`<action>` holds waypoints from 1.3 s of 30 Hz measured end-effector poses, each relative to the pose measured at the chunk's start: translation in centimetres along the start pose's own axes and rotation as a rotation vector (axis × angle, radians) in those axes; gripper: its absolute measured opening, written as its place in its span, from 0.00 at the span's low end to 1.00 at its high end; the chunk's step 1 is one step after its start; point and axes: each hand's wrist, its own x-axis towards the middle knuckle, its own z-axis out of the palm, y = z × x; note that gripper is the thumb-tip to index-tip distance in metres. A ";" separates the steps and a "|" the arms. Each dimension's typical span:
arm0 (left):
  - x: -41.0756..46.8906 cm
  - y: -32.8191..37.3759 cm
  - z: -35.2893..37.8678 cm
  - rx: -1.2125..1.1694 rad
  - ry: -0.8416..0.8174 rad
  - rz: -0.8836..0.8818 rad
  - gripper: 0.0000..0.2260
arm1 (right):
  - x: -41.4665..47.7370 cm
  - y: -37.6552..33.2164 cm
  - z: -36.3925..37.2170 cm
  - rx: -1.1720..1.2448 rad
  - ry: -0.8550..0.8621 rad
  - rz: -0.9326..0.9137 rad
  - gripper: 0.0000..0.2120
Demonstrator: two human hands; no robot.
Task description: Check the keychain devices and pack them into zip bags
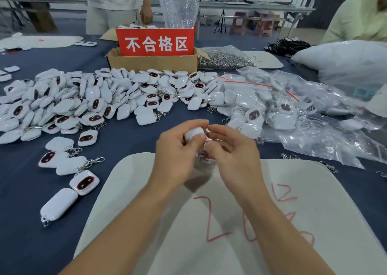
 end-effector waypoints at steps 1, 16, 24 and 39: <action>-0.2 0.1 0.4 -0.040 -0.002 0.002 0.13 | 0.0 0.0 0.0 0.000 -0.032 0.027 0.15; -0.5 1.0 0.0 0.268 0.235 -0.020 0.08 | 0.5 0.1 -0.2 -0.215 0.095 -0.170 0.10; -0.9 0.6 0.4 0.286 -0.116 -0.011 0.15 | 0.7 0.7 0.6 -0.041 0.047 0.029 0.17; 0.3 0.5 0.0 -0.255 -0.241 -0.169 0.13 | 1.3 -0.4 -1.3 0.270 -0.148 0.172 0.13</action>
